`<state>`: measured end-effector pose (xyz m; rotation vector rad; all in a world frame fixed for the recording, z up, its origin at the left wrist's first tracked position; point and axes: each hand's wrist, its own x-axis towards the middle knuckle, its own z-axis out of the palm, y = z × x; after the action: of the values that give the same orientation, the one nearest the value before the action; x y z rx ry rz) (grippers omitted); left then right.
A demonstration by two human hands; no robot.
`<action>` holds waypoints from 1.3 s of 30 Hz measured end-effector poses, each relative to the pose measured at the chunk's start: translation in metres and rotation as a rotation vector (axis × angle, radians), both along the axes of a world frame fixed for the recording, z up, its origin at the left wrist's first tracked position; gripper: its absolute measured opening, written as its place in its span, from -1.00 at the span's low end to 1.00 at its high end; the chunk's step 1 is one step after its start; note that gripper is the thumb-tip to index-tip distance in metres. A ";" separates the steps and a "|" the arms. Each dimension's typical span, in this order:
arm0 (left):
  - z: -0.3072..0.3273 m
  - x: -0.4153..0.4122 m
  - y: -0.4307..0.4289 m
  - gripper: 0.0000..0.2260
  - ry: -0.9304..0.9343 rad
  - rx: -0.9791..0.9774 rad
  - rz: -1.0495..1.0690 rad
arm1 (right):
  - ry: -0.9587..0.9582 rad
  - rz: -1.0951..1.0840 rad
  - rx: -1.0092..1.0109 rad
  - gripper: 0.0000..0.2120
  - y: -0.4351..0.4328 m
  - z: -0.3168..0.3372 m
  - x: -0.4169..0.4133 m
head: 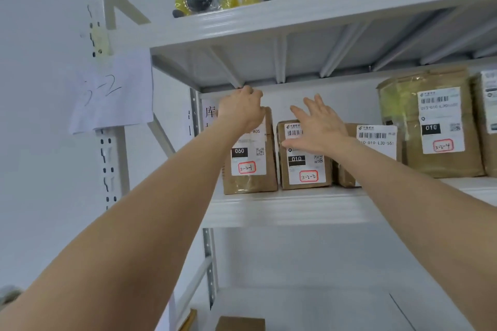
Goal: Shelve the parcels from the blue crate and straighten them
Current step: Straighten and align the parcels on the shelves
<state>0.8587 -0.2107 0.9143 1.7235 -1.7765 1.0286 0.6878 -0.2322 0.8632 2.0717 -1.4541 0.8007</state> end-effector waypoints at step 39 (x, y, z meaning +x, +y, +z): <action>-0.017 -0.054 0.006 -0.56 -0.046 0.098 -0.226 | -0.094 -0.158 0.238 0.18 0.015 0.010 -0.069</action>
<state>0.8051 -0.2050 0.8974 1.5209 -2.0276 0.9048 0.6190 -0.2174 0.8732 2.0781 -1.8167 0.6985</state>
